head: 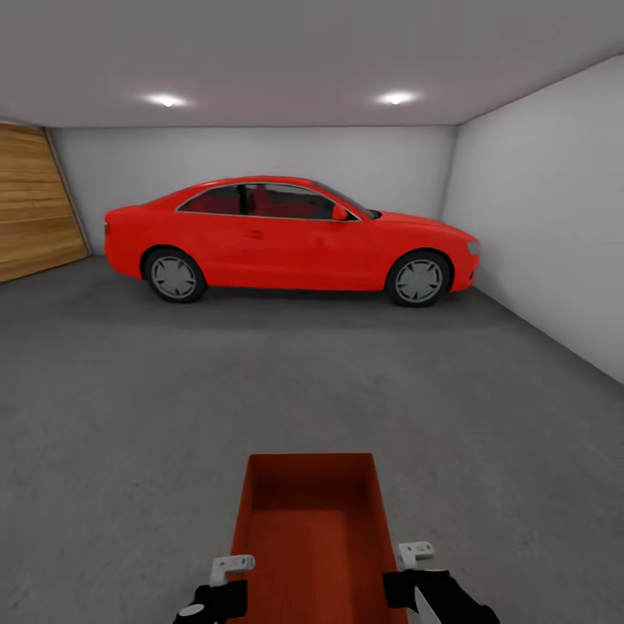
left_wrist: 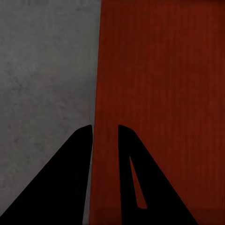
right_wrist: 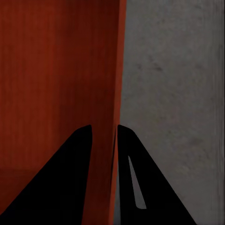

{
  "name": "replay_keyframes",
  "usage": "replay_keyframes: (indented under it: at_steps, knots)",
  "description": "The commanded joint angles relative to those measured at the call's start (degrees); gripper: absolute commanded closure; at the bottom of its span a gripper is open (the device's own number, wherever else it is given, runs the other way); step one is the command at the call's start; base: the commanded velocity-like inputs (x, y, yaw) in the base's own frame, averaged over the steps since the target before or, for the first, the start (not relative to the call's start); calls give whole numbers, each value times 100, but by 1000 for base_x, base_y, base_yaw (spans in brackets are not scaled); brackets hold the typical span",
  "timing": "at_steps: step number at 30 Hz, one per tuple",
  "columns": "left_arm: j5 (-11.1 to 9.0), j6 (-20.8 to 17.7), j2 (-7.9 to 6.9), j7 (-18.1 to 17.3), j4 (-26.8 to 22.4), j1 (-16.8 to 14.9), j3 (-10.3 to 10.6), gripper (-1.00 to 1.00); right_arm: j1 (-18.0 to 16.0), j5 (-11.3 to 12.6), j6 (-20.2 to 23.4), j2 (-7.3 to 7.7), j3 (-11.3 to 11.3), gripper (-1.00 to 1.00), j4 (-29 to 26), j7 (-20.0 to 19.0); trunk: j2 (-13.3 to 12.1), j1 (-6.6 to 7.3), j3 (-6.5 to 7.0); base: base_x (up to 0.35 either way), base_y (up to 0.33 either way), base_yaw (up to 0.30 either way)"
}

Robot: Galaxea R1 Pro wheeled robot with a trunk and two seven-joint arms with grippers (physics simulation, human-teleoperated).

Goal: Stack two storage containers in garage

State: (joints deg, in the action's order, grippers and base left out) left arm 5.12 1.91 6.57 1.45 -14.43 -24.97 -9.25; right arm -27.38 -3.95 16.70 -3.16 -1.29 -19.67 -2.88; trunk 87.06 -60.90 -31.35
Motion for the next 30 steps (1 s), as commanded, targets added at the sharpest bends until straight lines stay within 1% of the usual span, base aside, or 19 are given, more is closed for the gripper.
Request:
replay_keyframes:
  at_steps: [1, 30]
  knots:
    - [38, 20, -147, -285, -7, -8, 37, 100, 2, 103, 37, 61, 182, 100, 5, -115, 3, -2, -5, 242, 0, -248]
    - [34, 20, -147, -285, -7, -8, 37, 100, 1, 105, 35, 61, 181, 100, 7, -160, 3, -2, -5, 242, 0, -257]
